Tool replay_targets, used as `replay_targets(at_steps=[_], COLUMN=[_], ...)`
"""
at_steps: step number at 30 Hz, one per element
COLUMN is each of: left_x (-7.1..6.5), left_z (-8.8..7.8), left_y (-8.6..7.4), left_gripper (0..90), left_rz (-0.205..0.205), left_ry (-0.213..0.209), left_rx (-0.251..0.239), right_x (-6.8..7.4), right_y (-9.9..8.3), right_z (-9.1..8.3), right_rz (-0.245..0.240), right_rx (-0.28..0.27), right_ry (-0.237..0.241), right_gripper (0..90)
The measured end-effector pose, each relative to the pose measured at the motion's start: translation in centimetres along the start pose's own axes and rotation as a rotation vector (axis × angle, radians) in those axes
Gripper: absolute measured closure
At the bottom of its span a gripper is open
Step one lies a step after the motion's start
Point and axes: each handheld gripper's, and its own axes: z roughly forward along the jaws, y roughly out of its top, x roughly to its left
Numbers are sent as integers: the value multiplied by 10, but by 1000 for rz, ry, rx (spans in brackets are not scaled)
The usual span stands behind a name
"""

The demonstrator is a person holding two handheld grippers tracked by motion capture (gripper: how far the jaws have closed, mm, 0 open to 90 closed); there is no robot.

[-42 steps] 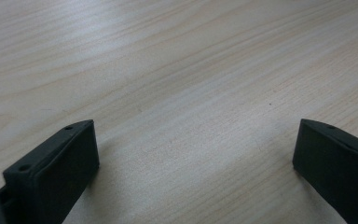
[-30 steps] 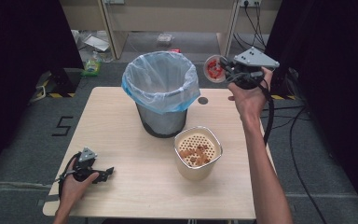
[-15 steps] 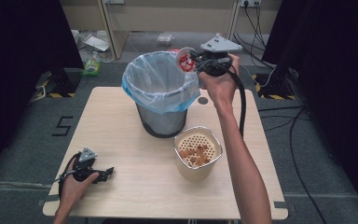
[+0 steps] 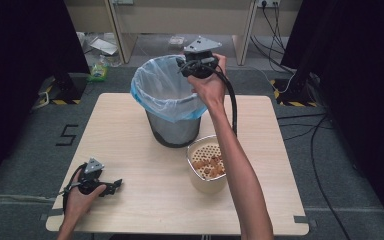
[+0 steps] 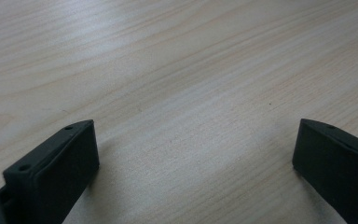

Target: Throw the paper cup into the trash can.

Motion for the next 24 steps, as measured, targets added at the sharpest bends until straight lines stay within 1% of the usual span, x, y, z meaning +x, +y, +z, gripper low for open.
replay_targets(at_steps=[3, 5, 6, 10, 14, 16, 24], left_x=[0, 0, 0, 0, 0, 0, 0], left_z=[0, 0, 0, 0, 0, 0, 0], left_y=[0, 0, 0, 0, 0, 0, 0], left_gripper=[0, 0, 0, 0, 0, 0, 0], left_rz=[1, 1, 0, 0, 1, 0, 0], left_ry=[0, 0, 0, 0, 0, 0, 0], left_rx=[0, 0, 0, 0, 0, 0, 0], right_x=[0, -2, -4, -14, -24, -30, -45], right_y=[4, 4, 3, -3, -14, -21, -54], right_z=[-4, -9, -12, -26, -42, -50, -85], right_rz=[-2, 0, 0, 13, 38, 58, 83], right_rx=[4, 13, 25, 32, 65, 67, 103], right_ry=[-10, -14, -21, -38, -52, -59, -88], right_gripper=[623, 586, 572, 547, 505, 499, 464])
